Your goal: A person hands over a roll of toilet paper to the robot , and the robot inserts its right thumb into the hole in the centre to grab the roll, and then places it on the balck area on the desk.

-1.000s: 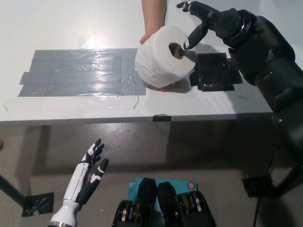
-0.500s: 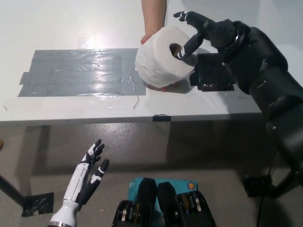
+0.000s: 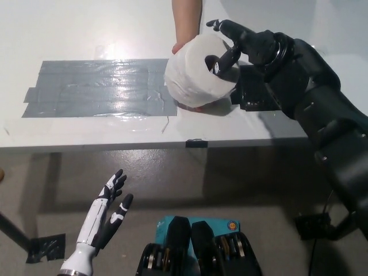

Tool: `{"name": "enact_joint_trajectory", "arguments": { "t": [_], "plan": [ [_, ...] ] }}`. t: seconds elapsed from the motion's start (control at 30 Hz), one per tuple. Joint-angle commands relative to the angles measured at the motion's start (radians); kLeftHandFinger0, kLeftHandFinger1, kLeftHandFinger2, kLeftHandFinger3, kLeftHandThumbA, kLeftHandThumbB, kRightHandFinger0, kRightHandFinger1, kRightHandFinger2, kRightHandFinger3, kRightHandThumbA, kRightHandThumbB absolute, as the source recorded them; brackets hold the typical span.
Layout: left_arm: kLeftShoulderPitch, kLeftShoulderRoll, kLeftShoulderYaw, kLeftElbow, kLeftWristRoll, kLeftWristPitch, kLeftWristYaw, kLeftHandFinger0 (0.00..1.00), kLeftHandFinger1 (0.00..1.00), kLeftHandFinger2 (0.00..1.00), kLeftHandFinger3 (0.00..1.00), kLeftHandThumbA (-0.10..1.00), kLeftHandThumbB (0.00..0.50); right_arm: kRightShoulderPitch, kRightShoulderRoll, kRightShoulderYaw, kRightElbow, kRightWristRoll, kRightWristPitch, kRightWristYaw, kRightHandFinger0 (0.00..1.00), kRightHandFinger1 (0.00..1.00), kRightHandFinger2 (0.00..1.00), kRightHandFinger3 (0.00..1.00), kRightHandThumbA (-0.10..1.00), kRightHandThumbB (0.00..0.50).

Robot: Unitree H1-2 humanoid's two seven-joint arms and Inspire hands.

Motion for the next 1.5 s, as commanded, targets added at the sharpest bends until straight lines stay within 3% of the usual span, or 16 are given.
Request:
{"name": "enact_joint_trajectory", "arguments": {
  "t": [0.0,0.17,0.33,0.67,0.83,0.93,1.0,1.07,1.1,1.13,1.2,1.27,1.3,1.4,1.43,1.47],
  "plan": [
    [-0.003,0.011,-0.002,-0.041,0.001,-0.019,0.002,1.00,1.00,1.00,1.00,0.87,0.126,-0.070,0.014,0.009,0.005,-0.024,-0.024,-0.053,1.00,1.00,1.00,1.00,1.00,0.420],
    [0.001,0.011,-0.004,-0.053,0.007,-0.015,0.002,1.00,1.00,1.00,1.00,0.87,0.118,-0.071,0.024,0.032,0.012,-0.055,-0.045,-0.108,1.00,1.00,1.00,1.00,1.00,0.397],
    [0.000,0.008,-0.007,-0.064,0.012,-0.003,0.002,1.00,1.00,1.00,1.00,0.88,0.137,-0.067,0.044,0.029,0.017,-0.056,-0.070,-0.208,1.00,1.00,1.00,1.00,1.00,0.279],
    [-0.006,0.011,-0.013,-0.071,0.012,0.002,-0.004,1.00,1.00,1.00,1.00,0.87,0.154,-0.047,0.074,0.021,0.022,-0.053,-0.096,-0.325,1.00,1.00,1.00,1.00,1.00,0.186],
    [-0.010,0.014,-0.016,-0.069,0.005,-0.008,-0.008,1.00,1.00,1.00,1.00,0.86,0.138,-0.022,0.082,0.029,0.034,-0.057,-0.104,-0.337,1.00,1.00,1.00,1.00,0.88,0.194],
    [-0.012,0.014,-0.017,-0.073,0.006,-0.008,-0.006,1.00,1.00,1.00,1.00,0.85,0.149,-0.003,0.088,0.037,0.043,-0.063,-0.096,-0.331,1.00,1.00,1.00,1.00,0.52,0.203],
    [-0.013,0.015,-0.018,-0.077,0.006,-0.002,-0.008,1.00,1.00,1.00,1.00,0.86,0.150,0.014,0.089,0.053,0.045,-0.078,-0.101,-0.336,0.74,0.86,0.95,1.00,0.34,0.213],
    [-0.015,0.017,-0.019,-0.081,0.004,-0.001,-0.012,1.00,1.00,1.00,1.00,0.86,0.145,0.030,0.090,0.069,0.050,-0.091,-0.090,-0.323,0.54,0.65,0.77,0.88,0.13,0.208],
    [-0.018,0.018,-0.019,-0.081,0.003,-0.001,-0.013,1.00,1.00,1.00,1.00,0.86,0.145,0.038,0.088,0.087,0.053,-0.104,-0.082,-0.305,0.48,0.58,0.69,0.76,0.02,0.199],
    [-0.020,0.019,-0.019,-0.083,0.001,0.001,-0.015,1.00,1.00,1.00,1.00,0.86,0.151,0.045,0.087,0.095,0.056,-0.109,-0.077,-0.290,0.28,0.41,0.53,0.58,-0.10,0.225],
    [-0.023,0.018,-0.019,-0.085,-0.003,0.001,-0.016,1.00,1.00,1.00,1.00,0.85,0.154,0.061,0.083,0.096,0.059,-0.101,-0.071,-0.269,0.03,0.21,0.36,0.42,-0.10,0.235],
    [-0.026,0.018,-0.019,-0.087,0.000,-0.001,-0.012,1.00,1.00,1.00,1.00,0.85,0.155,0.079,0.077,0.103,0.064,-0.099,-0.058,-0.238,0.00,0.14,0.41,0.42,-0.10,0.223],
    [-0.030,0.019,-0.019,-0.087,0.003,-0.001,-0.011,1.00,1.00,1.00,1.00,0.85,0.157,0.080,0.075,0.102,0.068,-0.095,-0.041,-0.207,0.00,0.27,0.65,0.59,-0.10,0.191],
    [-0.036,0.020,-0.017,-0.089,0.000,0.003,-0.012,1.00,1.00,1.00,1.00,0.86,0.159,0.081,0.069,0.096,0.075,-0.087,-0.016,-0.147,0.17,0.59,1.00,0.88,-0.10,0.175],
    [-0.042,0.021,-0.016,-0.086,-0.004,0.000,-0.013,1.00,1.00,1.00,1.00,0.86,0.161,0.080,0.064,0.096,0.078,-0.085,-0.006,-0.113,0.57,0.91,1.00,1.00,-0.10,0.196],
    [-0.046,0.022,-0.016,-0.084,-0.005,-0.003,-0.013,1.00,1.00,1.00,1.00,0.86,0.161,0.078,0.061,0.095,0.078,-0.084,-0.003,-0.102,0.65,0.90,1.00,1.00,-0.10,0.205]
  ]
}}
